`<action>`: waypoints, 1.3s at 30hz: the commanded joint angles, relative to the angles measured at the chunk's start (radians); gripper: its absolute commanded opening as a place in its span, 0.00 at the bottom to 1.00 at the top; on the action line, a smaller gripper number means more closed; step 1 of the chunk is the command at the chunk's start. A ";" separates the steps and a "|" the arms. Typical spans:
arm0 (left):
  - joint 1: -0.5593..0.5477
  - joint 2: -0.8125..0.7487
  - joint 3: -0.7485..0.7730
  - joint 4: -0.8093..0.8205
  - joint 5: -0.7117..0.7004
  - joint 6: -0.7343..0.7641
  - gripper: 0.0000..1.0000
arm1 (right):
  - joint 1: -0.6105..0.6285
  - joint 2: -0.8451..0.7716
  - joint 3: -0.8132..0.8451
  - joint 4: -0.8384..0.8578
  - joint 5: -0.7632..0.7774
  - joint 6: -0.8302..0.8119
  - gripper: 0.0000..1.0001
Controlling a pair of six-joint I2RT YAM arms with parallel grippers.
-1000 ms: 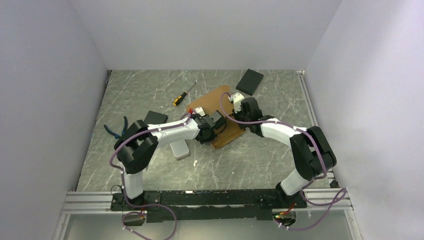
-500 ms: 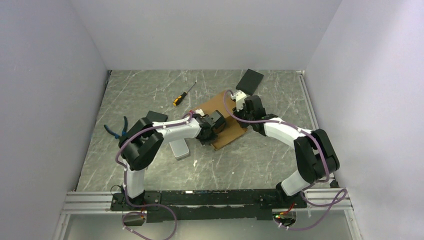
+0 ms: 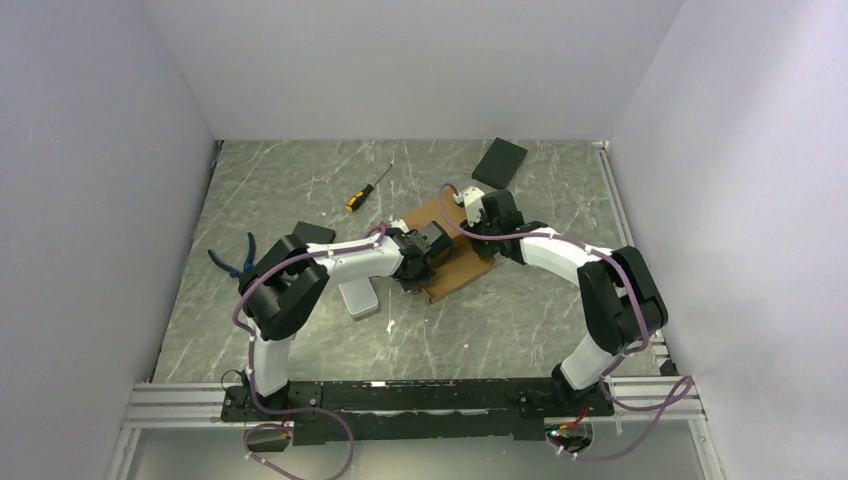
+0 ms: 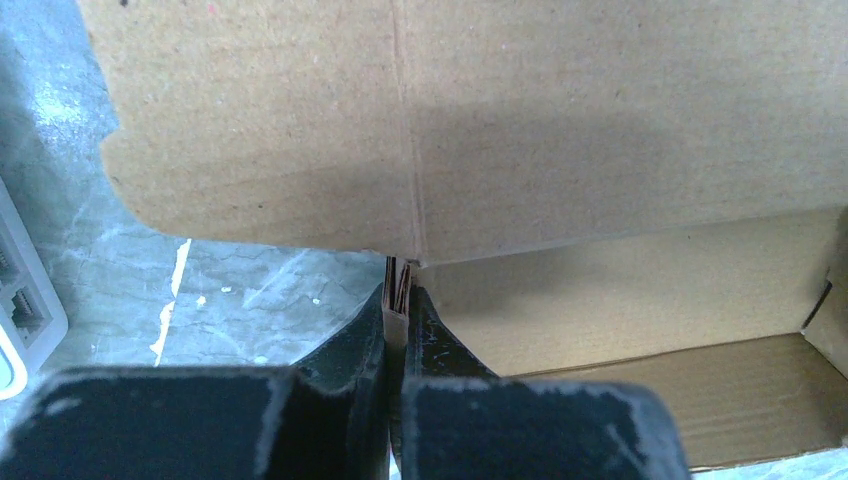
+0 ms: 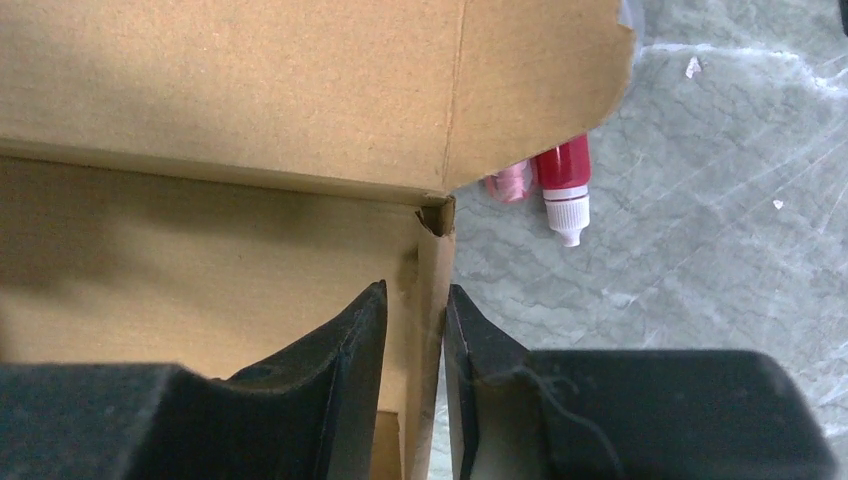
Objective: Fold the paper box
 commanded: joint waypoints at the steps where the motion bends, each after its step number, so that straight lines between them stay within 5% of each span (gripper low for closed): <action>1: -0.015 0.049 -0.015 -0.088 0.011 0.005 0.00 | 0.017 0.032 0.048 -0.049 0.011 -0.040 0.28; 5: -0.015 0.040 -0.020 -0.091 0.005 0.003 0.00 | 0.032 0.050 0.048 -0.041 0.074 -0.055 0.01; 13: -0.015 0.032 -0.018 -0.101 -0.004 0.007 0.00 | 0.053 0.056 0.047 -0.037 0.116 -0.069 0.00; 17: -0.015 0.028 -0.014 -0.119 -0.018 0.005 0.00 | 0.053 0.043 0.059 -0.077 0.092 -0.094 0.26; 26: -0.015 0.039 0.003 -0.145 -0.032 0.004 0.00 | 0.051 0.023 0.076 -0.174 0.068 -0.180 0.39; 28: -0.016 0.040 0.007 -0.152 -0.037 0.003 0.00 | 0.051 0.023 0.079 -0.174 0.072 -0.182 0.32; 32: -0.015 0.039 0.010 -0.158 -0.043 0.001 0.00 | 0.051 0.027 0.079 -0.168 0.101 -0.171 0.02; 39: -0.016 0.041 0.021 -0.158 -0.042 0.017 0.00 | 0.048 0.026 0.086 -0.175 0.073 -0.141 0.05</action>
